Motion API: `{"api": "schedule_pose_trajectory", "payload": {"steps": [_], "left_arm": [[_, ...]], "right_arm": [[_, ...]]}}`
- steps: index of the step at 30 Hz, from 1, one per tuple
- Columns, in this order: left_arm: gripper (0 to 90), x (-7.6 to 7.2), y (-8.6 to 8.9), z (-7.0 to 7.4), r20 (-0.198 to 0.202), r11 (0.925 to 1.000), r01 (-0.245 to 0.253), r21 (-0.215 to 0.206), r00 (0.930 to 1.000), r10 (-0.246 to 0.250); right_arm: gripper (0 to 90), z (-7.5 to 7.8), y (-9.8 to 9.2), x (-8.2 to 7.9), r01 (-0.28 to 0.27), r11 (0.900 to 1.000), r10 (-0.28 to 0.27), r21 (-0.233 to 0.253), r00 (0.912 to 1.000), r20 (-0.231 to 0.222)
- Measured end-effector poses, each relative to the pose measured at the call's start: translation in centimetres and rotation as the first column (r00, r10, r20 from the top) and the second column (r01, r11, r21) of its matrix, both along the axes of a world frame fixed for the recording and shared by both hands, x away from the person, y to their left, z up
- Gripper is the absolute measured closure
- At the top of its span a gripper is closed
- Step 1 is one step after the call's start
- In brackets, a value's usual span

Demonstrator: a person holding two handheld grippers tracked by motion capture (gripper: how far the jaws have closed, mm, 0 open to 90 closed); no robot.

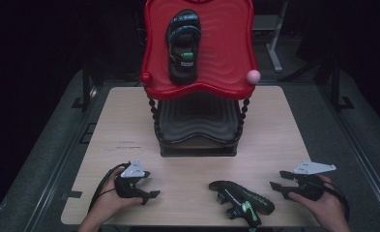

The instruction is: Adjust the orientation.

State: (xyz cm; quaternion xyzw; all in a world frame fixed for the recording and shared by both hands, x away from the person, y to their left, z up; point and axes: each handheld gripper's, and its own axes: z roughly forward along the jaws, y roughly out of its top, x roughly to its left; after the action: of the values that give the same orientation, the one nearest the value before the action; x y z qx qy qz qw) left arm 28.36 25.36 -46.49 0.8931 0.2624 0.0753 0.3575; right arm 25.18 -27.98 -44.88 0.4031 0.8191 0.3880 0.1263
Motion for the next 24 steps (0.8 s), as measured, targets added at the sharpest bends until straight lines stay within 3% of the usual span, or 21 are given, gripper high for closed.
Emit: {"api": "schedule_pose_trajectory", "payload": {"steps": [4, 7, 9, 13, 17, 21, 24], "left_arm": [[17.6, 0.1, 0.1, -0.1, 0.005, 0.9997, -0.021, -0.009, 0.9998, 0.021], [17.1, 0.1, 0.1, -0.2, 0.034, 0.9995, -0.028, 0.013, 0.999, 0.028], [14.9, 0.2, 0.1, -0.3, 0.046, 0.9989, -0.04, 0.022, 0.9982, 0.039], [12.1, 0.2, 0.1, -0.6, 0.057, 0.9985, -0.055, 0.006, 0.9969, 0.055], [1.3, 0.3, 0.1, -1.0, 0.06, 0.998, -0.064, -0.002, 0.9961, 0.064], [0.6, 0.3, 0.0, -1.0, 0.06, 0.9981, -0.061, -0.001, 0.9963, 0.061], [0.6, 0.3, 0.0, -1.0, 0.059, 0.9981, -0.061, -0.002, 0.9964, 0.061]], "right_arm": [[68.7, 1.7, 1.0, -0.8, -0.07, 0.995, 0.069, 0.07, 0.9975, 0.018], [84.1, 2.9, 1.7, -1.3, -0.13, 0.982, 0.127, 0.139, 0.9914, 0.031], [89.4, 3.6, 2.4, -1.6, -0.172, 0.97, 0.169, 0.169, 0.9851, 0.032], [89.9, 4.2, 3.9, -2.1, -0.253, 0.947, 0.253, 0.199, 0.9671, 0.023], [89.9, 4.1, 5.1, -2.6, -0.303, 0.929, 0.307, 0.211, 0.9515, 0.014], [90.0, 3.7, 6.1, -3.0, -0.334, 0.921, 0.342, 0.201, 0.9396, -0.006], [90.0, 3.3, 6.4, -3.1, -0.339, 0.923, 0.348, 0.18, 0.9371, -0.022]]}}
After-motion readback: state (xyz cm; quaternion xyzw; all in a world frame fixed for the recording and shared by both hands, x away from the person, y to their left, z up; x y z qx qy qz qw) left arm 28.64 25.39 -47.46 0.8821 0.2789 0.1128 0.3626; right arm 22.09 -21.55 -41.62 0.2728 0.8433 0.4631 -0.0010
